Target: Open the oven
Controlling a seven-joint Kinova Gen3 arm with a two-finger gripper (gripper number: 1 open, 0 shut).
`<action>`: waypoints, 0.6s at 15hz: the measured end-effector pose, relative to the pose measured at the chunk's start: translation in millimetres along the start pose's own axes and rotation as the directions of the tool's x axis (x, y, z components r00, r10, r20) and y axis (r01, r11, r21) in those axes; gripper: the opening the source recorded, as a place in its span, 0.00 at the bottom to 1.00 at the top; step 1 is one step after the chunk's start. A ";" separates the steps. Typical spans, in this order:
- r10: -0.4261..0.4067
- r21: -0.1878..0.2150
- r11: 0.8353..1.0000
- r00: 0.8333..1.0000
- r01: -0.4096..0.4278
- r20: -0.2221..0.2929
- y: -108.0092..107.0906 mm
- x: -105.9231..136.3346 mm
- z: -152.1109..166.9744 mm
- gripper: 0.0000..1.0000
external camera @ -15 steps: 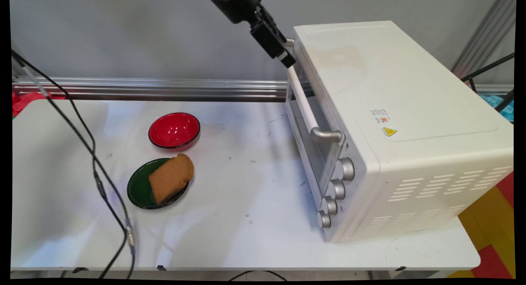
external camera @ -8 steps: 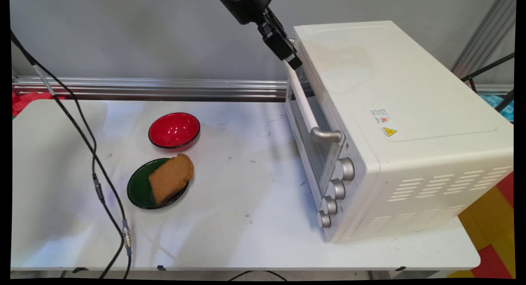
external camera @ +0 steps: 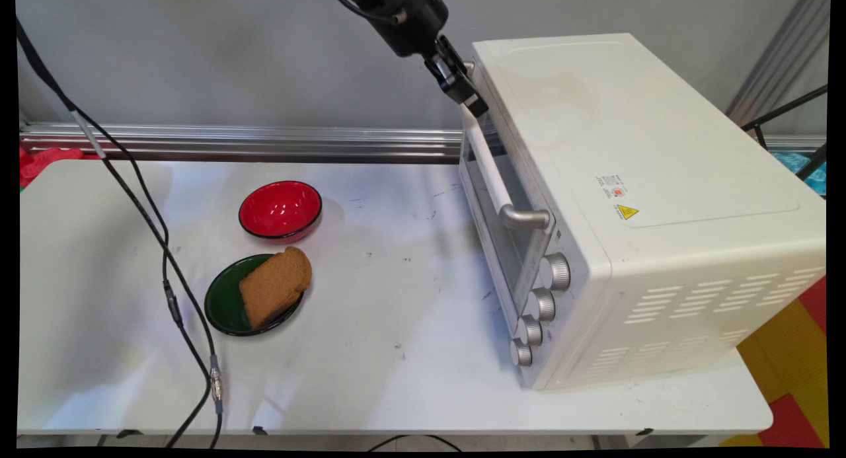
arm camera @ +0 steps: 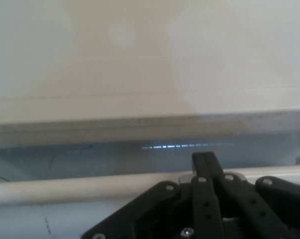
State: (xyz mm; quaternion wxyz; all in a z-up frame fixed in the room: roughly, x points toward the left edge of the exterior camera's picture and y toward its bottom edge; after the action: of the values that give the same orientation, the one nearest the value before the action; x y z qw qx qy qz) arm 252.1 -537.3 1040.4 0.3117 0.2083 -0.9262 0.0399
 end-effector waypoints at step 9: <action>-0.045 0.023 0.999 0.999 0.045 -0.028 -10.0 -7.6 31.3 0.00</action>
State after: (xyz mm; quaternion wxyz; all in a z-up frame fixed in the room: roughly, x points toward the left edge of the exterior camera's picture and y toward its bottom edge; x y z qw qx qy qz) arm 244.1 -550.1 1010.2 0.3229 0.2322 -0.9163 0.0465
